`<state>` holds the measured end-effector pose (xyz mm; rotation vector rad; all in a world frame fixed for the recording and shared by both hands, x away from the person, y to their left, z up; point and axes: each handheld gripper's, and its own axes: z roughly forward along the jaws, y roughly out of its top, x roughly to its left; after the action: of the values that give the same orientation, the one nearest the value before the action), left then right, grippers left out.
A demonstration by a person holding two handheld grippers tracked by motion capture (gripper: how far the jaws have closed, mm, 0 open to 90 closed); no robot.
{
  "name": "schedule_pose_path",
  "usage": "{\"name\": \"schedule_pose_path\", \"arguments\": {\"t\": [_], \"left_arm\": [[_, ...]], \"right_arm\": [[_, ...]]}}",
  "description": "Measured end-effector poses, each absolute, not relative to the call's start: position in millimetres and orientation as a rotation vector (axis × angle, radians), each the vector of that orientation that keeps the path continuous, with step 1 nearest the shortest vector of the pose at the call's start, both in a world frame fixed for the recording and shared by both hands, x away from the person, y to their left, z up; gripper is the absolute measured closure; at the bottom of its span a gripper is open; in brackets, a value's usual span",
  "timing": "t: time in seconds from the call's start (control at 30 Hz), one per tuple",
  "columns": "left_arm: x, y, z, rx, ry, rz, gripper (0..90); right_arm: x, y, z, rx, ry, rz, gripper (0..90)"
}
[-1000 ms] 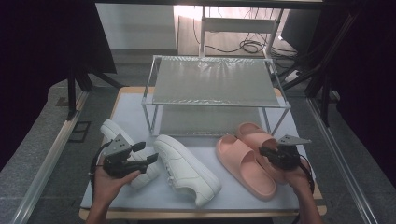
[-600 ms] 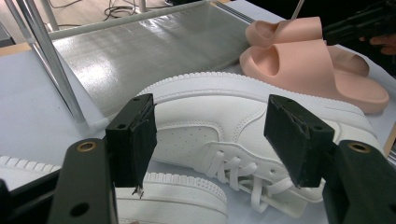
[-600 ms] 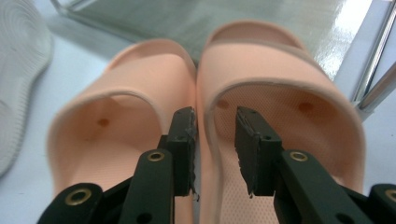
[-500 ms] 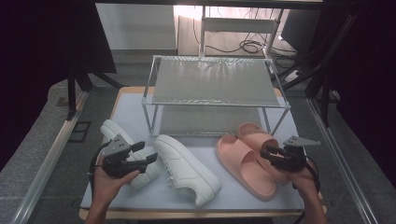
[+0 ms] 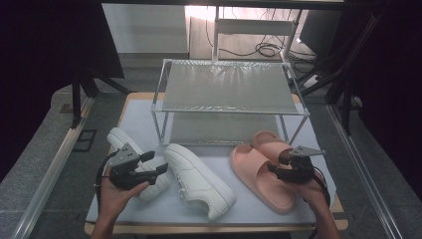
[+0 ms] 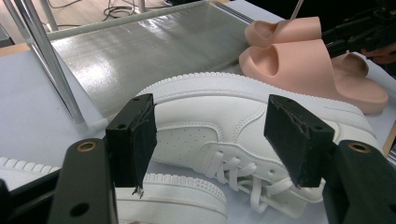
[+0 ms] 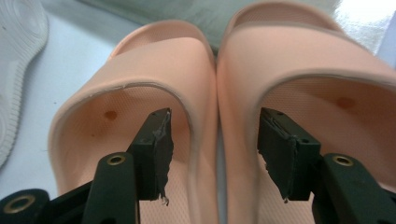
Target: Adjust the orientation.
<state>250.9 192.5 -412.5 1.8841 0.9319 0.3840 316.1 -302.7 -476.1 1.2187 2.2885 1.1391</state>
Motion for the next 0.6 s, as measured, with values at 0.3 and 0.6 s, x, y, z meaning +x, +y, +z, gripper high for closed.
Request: {"name": "schedule_pose_path", "arguments": {"t": [0.3,0.6], "left_arm": [[250.9,193.0,-412.3,1.882,0.933,0.384,34.8],[251.2,193.0,-412.8,1.88,0.935,0.385,34.8]], "right_arm": [[324.1,-288.6,-482.4,1.234,2.269,1.046,51.7],[326.4,-289.0,-484.3,1.251,2.251,1.019,69.1]]}}
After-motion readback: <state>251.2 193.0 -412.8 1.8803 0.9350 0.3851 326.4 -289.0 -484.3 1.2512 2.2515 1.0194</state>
